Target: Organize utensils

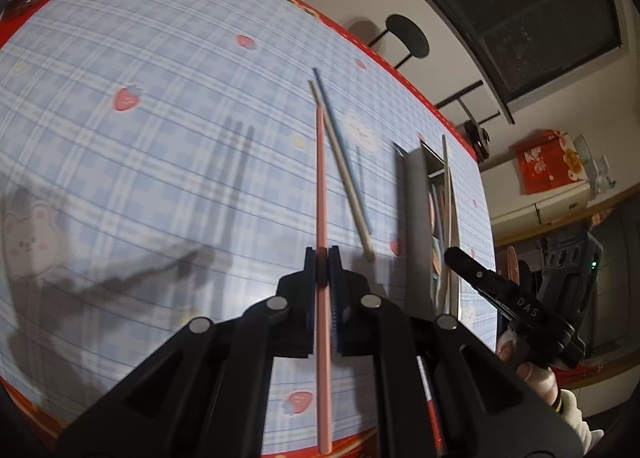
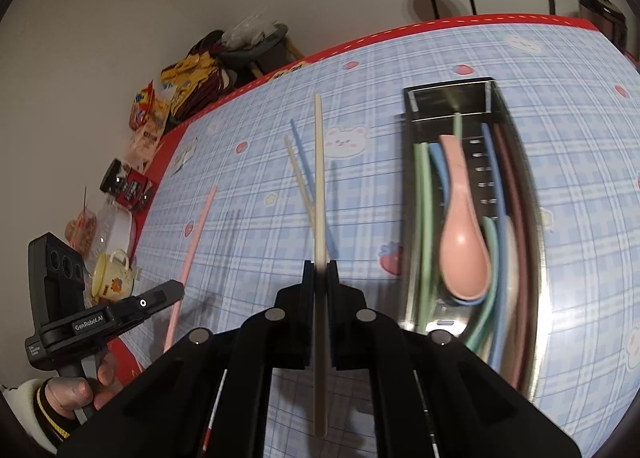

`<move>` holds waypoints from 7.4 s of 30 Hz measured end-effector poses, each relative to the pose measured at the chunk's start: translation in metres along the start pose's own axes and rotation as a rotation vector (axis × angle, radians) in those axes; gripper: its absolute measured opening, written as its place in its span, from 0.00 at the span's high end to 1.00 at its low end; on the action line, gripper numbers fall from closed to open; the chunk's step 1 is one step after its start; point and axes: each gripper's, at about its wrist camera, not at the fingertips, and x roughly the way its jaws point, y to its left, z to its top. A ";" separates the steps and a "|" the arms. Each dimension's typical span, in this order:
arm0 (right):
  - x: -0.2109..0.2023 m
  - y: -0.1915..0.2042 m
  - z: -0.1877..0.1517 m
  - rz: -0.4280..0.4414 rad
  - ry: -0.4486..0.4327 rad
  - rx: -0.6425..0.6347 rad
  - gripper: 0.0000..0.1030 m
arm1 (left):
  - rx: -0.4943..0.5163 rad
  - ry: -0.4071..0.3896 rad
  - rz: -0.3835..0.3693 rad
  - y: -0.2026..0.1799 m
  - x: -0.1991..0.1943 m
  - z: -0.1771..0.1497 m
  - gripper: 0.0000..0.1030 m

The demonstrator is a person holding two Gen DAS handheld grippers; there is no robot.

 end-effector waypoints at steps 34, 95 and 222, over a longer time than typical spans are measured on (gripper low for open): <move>-0.029 -0.096 0.004 -0.169 -0.010 0.124 0.94 | 0.074 0.153 -0.139 -0.135 0.147 0.009 0.90; 0.133 0.051 0.082 -0.135 0.243 -0.397 0.86 | 0.223 -0.084 0.306 0.019 0.071 0.096 0.75; 0.146 0.047 0.075 -0.331 0.216 -0.383 0.93 | 0.475 -0.080 0.372 -0.009 0.106 0.057 0.86</move>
